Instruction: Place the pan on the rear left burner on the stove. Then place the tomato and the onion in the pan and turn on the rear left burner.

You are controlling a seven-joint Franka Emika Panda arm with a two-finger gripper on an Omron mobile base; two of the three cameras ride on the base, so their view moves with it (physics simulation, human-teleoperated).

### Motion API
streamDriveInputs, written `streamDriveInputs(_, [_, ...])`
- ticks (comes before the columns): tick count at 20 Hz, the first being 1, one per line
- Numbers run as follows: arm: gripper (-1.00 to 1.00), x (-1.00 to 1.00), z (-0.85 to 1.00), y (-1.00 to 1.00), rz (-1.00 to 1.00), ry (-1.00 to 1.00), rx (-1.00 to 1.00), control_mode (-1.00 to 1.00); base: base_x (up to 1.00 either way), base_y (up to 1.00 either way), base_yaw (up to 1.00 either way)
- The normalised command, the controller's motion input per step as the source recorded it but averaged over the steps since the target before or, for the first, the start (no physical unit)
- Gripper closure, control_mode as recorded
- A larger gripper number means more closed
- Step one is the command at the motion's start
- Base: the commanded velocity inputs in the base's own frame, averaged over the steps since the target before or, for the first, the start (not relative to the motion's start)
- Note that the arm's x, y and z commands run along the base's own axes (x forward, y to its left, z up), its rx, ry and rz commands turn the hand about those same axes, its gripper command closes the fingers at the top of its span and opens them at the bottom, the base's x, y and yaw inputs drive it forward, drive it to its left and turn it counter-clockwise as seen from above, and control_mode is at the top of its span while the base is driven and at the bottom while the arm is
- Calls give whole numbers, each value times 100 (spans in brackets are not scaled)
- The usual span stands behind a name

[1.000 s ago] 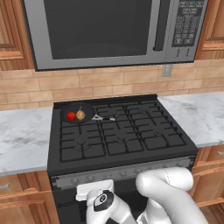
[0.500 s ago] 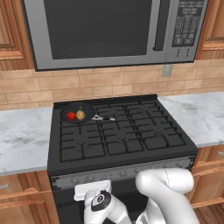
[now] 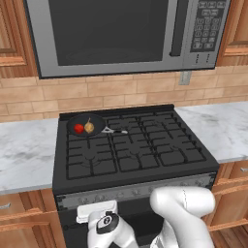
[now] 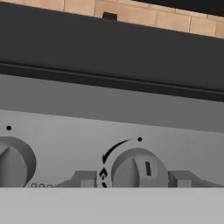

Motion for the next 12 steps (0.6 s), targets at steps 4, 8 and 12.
streamDriveInputs(4, [100,22,-12,16,0,0,0,-100,0,0,0])
streamDriveInputs(8, [100,11,-6,10,0,0,0,-100,0,0,0])
streamDriveInputs(12, [100,0,0,2,0,-1,-1,-100,0,0,0])
